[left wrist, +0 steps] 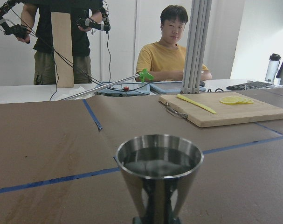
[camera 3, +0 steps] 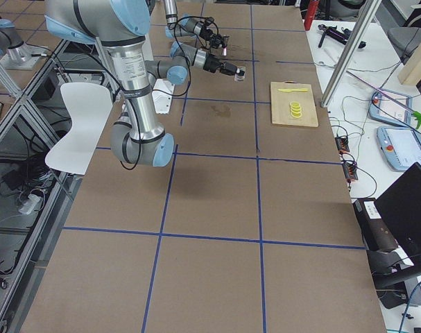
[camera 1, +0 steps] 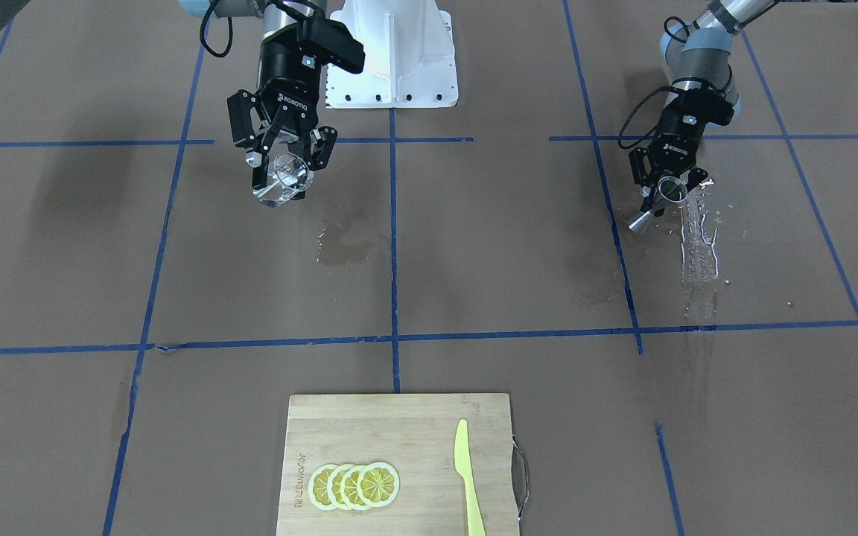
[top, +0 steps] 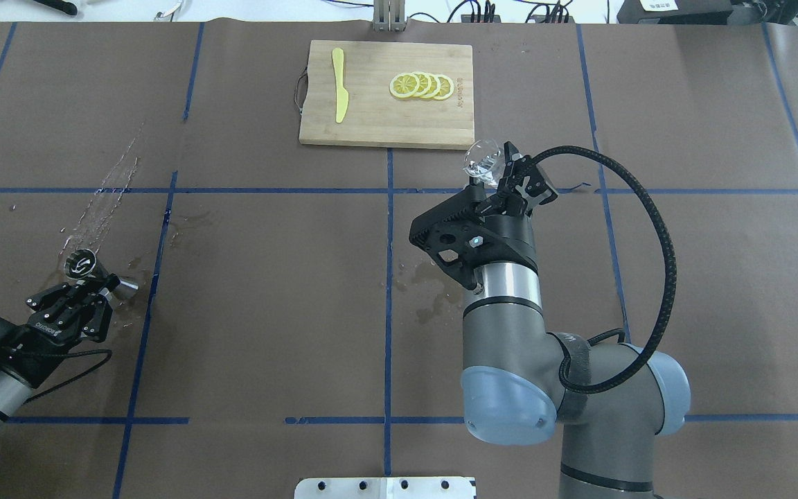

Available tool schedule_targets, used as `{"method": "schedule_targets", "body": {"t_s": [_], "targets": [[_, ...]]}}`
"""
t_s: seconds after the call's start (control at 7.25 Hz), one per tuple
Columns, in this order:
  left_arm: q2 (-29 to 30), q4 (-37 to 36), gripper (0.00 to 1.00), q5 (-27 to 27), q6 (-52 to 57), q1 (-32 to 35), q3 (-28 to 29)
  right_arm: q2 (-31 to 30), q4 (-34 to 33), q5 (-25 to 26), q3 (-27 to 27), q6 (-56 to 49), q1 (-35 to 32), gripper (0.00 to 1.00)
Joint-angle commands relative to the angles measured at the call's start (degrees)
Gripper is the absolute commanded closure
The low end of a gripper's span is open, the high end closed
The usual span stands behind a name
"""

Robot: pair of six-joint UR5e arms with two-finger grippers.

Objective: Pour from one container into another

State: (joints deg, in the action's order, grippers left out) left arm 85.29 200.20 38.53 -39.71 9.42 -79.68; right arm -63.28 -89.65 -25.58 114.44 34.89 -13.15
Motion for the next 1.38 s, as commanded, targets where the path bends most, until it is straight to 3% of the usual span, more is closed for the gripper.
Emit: {"method": "schedule_targets", "body": {"t_s": [0.0,1.24], "targets": [[0.3,-1.5,1.00,0.0,0.1,0.0,0.2,0.0,0.0,0.0,0.1,0.0,0.1,1.00],[1.0,-1.4,1.00,0.1,0.2,-1.3,0.4,0.0,0.0,0.0,0.1,0.0,0.2,1.00]]}}
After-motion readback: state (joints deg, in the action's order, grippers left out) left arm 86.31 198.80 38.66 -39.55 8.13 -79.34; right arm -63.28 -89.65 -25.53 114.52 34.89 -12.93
